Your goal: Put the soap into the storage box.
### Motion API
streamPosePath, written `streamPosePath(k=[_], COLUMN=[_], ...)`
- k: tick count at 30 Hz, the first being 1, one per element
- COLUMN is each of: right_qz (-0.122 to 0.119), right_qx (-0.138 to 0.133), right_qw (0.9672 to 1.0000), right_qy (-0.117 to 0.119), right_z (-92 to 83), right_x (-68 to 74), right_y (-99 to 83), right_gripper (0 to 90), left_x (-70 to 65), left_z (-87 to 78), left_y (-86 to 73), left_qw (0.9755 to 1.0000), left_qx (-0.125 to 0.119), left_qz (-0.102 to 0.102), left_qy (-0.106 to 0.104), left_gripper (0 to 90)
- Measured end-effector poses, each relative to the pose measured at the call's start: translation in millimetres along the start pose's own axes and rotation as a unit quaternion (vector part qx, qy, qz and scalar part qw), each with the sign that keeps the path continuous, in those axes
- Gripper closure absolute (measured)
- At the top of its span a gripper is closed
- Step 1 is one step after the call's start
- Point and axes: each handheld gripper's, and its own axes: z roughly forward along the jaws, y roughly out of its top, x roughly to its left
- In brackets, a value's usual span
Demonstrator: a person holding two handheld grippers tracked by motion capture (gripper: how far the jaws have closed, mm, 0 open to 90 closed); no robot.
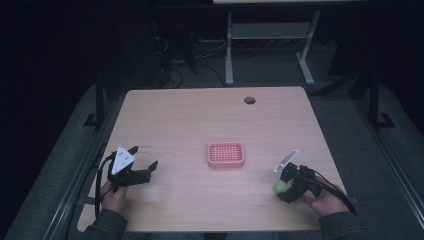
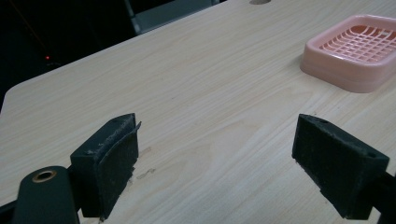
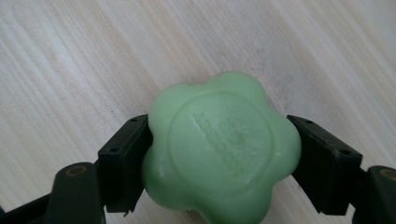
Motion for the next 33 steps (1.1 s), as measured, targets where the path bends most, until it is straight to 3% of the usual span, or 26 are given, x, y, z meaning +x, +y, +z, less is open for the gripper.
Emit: streamPosePath(k=[8,11,14,18,21,26,33], right_qz=[-0.014,-0.004,0.001,0.005,0.013,0.032,0.020], right_qx=[0.009,0.002,0.026,0.016,0.024,0.039,0.034], right_qw=[0.9998,1.0000,0.9997,0.9999,0.9996,0.9983,0.9988], right_qy=[-0.007,-0.001,0.001,0.006,0.008,0.028,0.029], right_z=[1.9,2.2,6.8,7.0,8.0,10.6,10.2], right_x=[1.4,0.0,-1.5,-2.8,-3.7,-7.7,-8.7], right_y=[1.3,-1.6,-2.5,-5.5,-3.6,-0.7,-1.8], right_gripper=[26.0,26.1,26.1,26.0,25.7,24.9,25.9], left_x=[0.3,0.2,-0.3,-0.3,-0.5,-0.5,-0.6], left_z=[-0.6,-0.5,-0.3,-0.4,0.1,0.0,-0.2], left_y=[0.4,0.5,0.5,0.5,0.5,0.6,0.7], left_qw=[1.0000,1.0000,1.0000,1.0000,1.0000,1.0000,1.0000], left_qx=[-0.005,-0.001,0.000,0.000,0.000,0.000,0.000], left_qz=[0.000,0.000,0.002,0.001,0.002,0.003,0.005], left_qy=[0.000,-0.001,-0.001,-0.001,-0.002,-0.002,-0.003], left_gripper=[14.1,14.1,14.1,14.1,14.1,14.1,14.1])
